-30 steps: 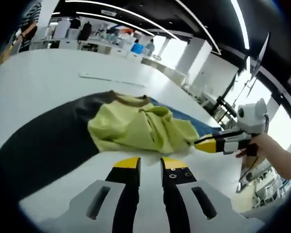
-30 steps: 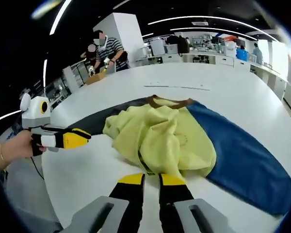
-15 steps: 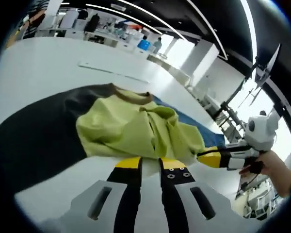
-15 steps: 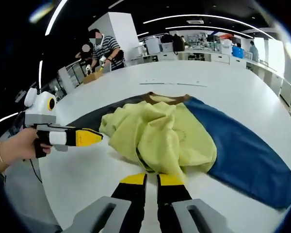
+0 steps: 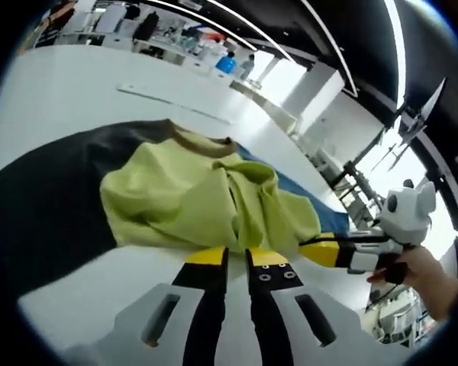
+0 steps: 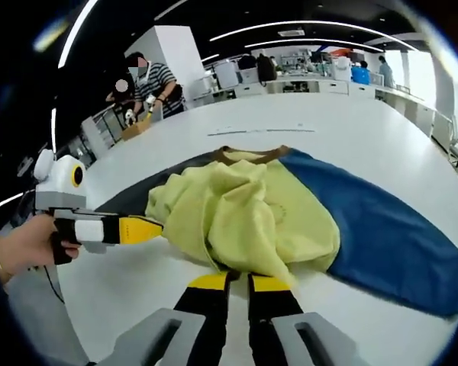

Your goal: Fold the garment on the visible template until the final outline fits inside the template.

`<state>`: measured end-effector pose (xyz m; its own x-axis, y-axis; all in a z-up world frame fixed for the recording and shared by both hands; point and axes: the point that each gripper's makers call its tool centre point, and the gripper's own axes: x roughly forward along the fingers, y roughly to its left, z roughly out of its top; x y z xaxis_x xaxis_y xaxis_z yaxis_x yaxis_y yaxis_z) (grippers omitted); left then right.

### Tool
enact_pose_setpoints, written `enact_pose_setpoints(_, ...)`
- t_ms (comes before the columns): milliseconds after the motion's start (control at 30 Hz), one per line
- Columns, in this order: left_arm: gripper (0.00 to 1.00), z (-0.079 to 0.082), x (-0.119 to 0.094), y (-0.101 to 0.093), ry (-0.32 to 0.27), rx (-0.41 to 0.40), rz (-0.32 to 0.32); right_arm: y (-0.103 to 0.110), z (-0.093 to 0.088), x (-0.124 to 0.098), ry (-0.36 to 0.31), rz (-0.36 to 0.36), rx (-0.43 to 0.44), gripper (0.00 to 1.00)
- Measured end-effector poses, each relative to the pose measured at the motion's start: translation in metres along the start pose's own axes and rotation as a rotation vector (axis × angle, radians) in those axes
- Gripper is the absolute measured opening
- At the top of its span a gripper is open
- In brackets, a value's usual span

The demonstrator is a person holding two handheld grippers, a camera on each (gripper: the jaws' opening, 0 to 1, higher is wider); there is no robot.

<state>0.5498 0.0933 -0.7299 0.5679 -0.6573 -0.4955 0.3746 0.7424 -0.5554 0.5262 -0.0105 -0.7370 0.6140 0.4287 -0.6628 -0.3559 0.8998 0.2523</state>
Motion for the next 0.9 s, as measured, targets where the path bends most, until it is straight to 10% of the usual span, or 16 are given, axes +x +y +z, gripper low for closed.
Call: enact_pose_setpoints(900,0.00,0.004,-0.007,-0.015,0.007,-0.033,-0.042,0.005,0.007,-0.014,-0.020,0.023,-0.020,0.00)
